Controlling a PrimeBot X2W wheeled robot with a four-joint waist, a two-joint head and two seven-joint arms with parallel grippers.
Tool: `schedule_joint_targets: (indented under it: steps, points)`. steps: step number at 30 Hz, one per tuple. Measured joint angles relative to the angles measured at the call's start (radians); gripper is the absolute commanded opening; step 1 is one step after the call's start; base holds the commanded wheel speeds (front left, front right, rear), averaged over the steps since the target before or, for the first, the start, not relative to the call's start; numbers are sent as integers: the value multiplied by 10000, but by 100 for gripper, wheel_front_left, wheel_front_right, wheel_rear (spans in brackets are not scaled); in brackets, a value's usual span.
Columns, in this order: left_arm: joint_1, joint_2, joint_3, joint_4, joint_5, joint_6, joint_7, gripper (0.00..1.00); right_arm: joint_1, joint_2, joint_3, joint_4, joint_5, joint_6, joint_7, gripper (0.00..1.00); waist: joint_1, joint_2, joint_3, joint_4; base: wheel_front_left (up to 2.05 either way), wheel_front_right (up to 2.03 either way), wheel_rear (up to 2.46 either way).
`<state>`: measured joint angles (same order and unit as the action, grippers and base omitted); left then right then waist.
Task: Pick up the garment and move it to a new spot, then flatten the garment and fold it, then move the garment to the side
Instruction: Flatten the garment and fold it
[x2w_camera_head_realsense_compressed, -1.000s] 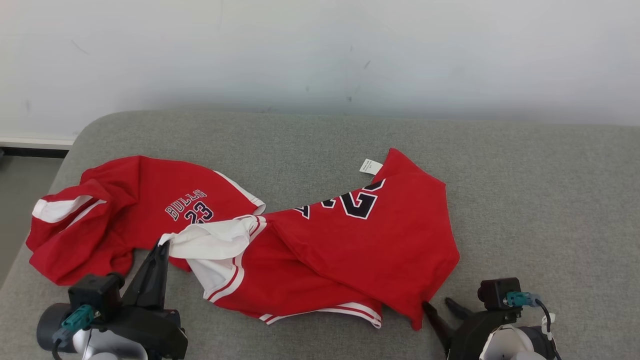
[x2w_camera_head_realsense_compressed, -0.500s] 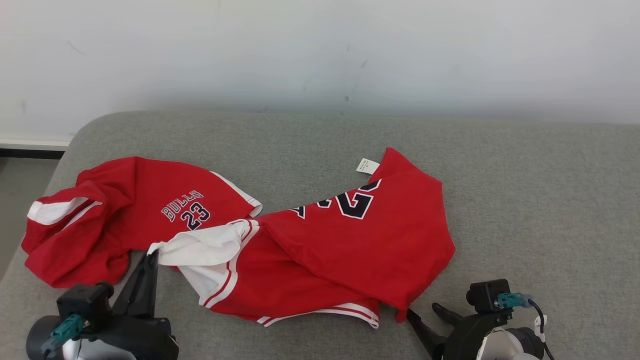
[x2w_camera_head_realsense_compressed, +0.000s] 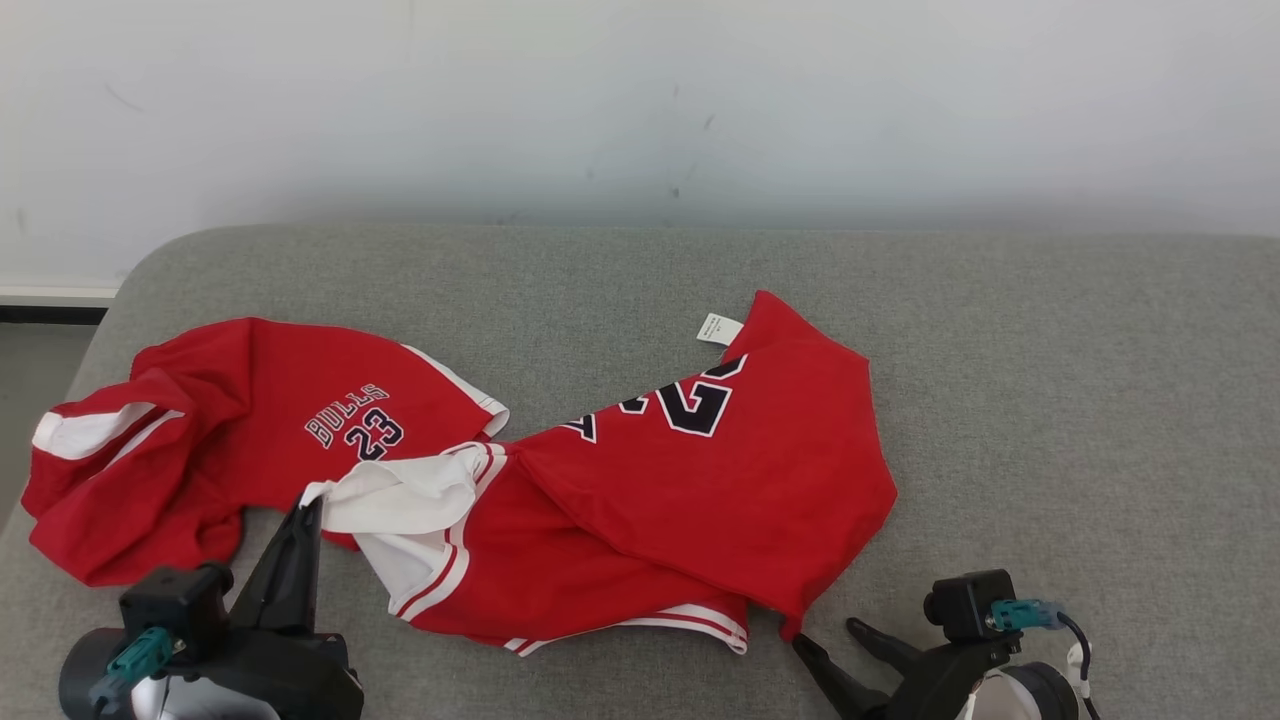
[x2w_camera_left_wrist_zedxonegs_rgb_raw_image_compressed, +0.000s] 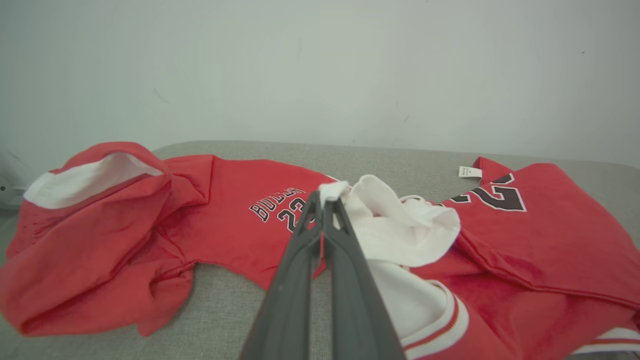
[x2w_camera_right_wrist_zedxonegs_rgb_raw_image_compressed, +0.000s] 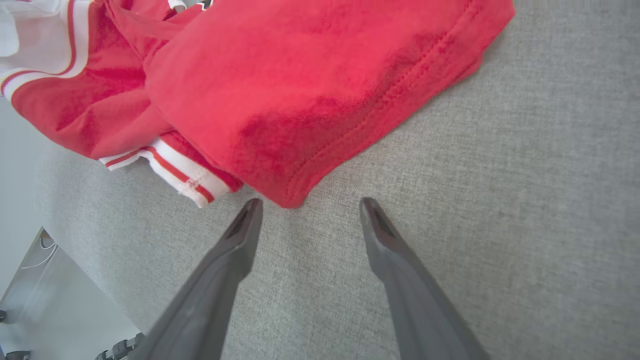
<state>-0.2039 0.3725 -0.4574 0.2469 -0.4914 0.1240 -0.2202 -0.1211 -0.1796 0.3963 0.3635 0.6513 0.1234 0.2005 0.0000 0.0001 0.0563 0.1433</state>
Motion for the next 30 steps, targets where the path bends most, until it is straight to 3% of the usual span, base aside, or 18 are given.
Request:
schedule_joint_targets:
  steps: [9,13,14,15,16,24,30]
  points:
    - [-69,-173,-130,-42,261,0,88,0,-291,-98,493,94,-725,-4,21,100,0,0,-2,170,0,0,0]
    - [-128,-234,-184,-52,263,0,130,0,-718,-150,905,546,-1519,-190,17,100,0,0,46,355,0,0,0]
    - [-140,-249,-199,-50,263,0,132,0,-745,-157,934,621,-1666,-219,6,74,0,0,55,391,0,0,0]
    - [-142,-257,-199,-50,263,0,132,0,-772,-155,970,683,-1732,-270,0,24,0,0,64,423,0,0,0]
    - [-142,-253,-194,-48,263,0,132,0,-816,-155,1030,754,-1824,-280,-46,0,0,0,71,447,0,0,0]
    - [-29,-123,96,-17,261,0,130,0,-1322,-167,800,782,-1969,-453,-750,0,0,0,78,345,0,0,0]
    - [-24,138,412,-8,280,0,115,0,-2005,-1095,-69,500,-2234,-719,-1490,0,0,0,41,21,0,0,0]
